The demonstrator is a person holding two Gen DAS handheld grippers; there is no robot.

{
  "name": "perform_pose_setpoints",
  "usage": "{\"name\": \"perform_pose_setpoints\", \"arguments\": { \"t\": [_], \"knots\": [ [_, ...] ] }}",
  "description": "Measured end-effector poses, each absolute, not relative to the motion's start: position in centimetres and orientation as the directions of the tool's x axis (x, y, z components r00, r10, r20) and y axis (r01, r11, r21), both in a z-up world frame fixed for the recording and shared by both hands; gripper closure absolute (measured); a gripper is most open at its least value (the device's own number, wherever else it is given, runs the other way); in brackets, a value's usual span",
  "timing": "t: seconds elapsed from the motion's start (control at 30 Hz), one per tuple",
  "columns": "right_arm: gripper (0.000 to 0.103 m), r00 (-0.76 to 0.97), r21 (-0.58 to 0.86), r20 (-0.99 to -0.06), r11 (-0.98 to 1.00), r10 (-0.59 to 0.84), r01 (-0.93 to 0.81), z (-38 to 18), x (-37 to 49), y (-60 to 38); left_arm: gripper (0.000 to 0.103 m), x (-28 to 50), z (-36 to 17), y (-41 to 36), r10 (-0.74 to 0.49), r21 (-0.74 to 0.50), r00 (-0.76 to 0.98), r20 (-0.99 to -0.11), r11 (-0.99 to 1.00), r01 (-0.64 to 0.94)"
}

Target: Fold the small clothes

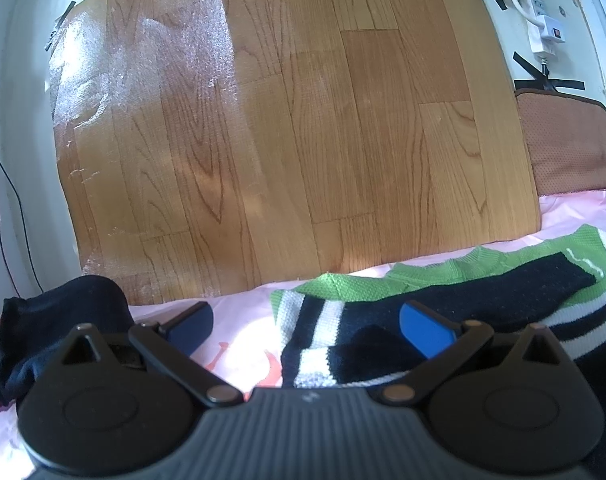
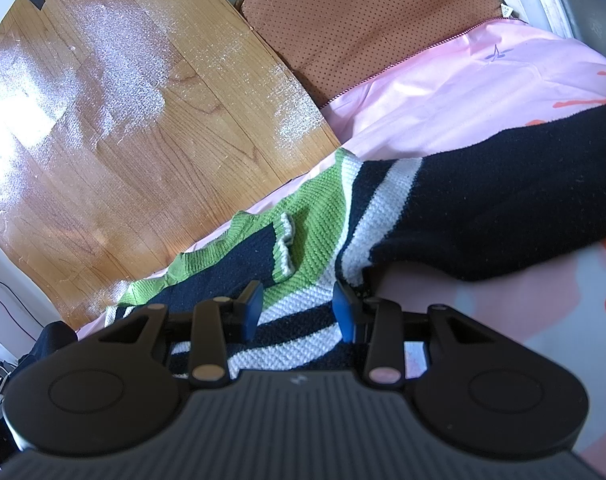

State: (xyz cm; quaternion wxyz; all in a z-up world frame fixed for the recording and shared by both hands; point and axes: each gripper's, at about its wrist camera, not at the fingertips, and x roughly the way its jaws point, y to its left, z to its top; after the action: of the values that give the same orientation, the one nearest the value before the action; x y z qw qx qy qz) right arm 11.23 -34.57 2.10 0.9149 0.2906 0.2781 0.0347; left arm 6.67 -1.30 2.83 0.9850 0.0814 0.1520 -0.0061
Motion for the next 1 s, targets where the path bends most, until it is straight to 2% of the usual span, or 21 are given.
{"name": "perform_pose_setpoints", "arguments": {
  "t": [0.27, 0.37, 0.53, 0.67, 0.83, 1.0],
  "knots": [
    [0.061, 0.834, 0.556, -0.5, 0.825, 0.232, 0.104, 2.5, 10.9, -34.9, 0.0, 7.1, 2.6, -0.8, -0.004, 0.139, 0.946, -0.324, 0.989, 0.051],
    [0.06, 0.869, 0.552, -0.453, 0.828, 0.199, 0.098, 4.1, 7.5, -36.0, 0.0, 7.0, 2.6, -0.8, -0.009, 0.144, 0.947, -0.32, 0.988, 0.058],
    [0.057, 0.874, 0.49, -0.485, 0.835, 0.022, 0.25, 4.9, 1.1, -40.3, 0.0, 6.8, 2.6, -1.0, -0.012, 0.158, 0.95, -0.313, 0.985, 0.064],
    [0.056, 0.844, 0.49, -0.523, 0.769, -0.118, 0.411, 4.1, -1.6, -44.4, 0.0, 7.0, 2.6, -1.0, -0.005, 0.155, 0.948, -0.317, 0.986, 0.057],
    [0.057, 0.801, 0.5, -0.543, 0.669, -0.252, 0.55, 4.3, -1.2, -48.4, 0.0, 6.9, 2.6, -1.0, -0.001, 0.156, 0.948, -0.317, 0.986, 0.053],
    [0.058, 0.78, 0.547, -0.558, 0.582, -0.282, 0.601, 4.1, 1.0, -51.4, 0.0, 7.0, 2.6, -0.9, -0.001, 0.151, 0.947, -0.321, 0.987, 0.053]
  ]
}}
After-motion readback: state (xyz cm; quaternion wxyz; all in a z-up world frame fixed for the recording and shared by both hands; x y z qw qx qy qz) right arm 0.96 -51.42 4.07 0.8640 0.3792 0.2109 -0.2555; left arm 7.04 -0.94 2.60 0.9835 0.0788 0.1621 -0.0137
